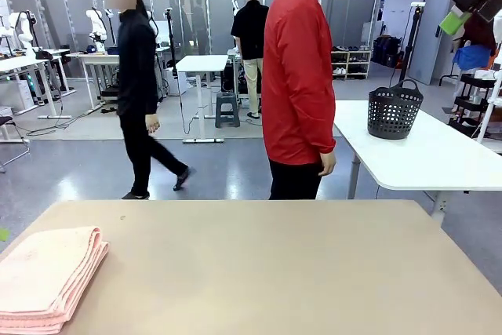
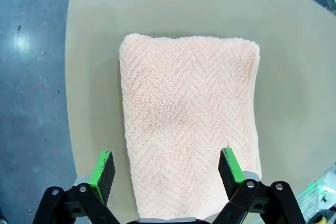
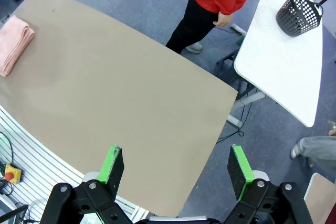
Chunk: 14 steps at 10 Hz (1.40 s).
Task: Fold the towel.
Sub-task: Pick up the 100 cm Hotel Towel and place it on the left side of the table.
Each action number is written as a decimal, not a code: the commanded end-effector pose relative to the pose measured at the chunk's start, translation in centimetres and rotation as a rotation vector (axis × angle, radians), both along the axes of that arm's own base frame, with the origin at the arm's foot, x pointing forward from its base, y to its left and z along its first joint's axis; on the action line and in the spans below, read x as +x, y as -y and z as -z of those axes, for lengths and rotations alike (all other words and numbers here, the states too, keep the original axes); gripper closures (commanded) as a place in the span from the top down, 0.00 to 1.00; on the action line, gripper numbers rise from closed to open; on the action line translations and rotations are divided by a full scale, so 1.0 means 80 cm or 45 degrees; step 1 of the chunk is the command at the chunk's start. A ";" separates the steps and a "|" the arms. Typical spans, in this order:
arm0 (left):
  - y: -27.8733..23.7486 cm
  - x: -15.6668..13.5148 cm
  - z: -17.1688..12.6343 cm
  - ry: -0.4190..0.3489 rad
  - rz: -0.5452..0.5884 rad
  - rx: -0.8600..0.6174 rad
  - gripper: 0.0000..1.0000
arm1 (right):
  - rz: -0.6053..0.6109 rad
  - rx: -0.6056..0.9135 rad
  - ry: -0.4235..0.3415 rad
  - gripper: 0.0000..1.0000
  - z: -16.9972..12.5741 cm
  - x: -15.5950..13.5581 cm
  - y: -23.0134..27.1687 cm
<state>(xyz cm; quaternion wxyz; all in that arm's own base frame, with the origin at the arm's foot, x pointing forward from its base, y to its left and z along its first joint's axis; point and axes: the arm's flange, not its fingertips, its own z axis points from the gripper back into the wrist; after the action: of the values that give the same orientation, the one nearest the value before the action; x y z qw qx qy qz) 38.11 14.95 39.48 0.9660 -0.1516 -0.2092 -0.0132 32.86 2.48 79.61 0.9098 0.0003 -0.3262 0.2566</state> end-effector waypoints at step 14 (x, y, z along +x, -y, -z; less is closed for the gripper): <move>-0.006 -0.003 0.006 -0.013 0.007 0.001 1.00 | -0.013 -0.010 -0.002 1.00 0.000 -0.002 0.001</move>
<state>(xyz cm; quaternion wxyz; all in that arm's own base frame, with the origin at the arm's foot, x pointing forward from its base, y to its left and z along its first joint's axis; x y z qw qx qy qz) 37.92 15.39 39.04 0.9652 -0.1591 -0.2074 -0.0125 32.86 2.48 79.61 0.9098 0.0004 -0.3262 0.2566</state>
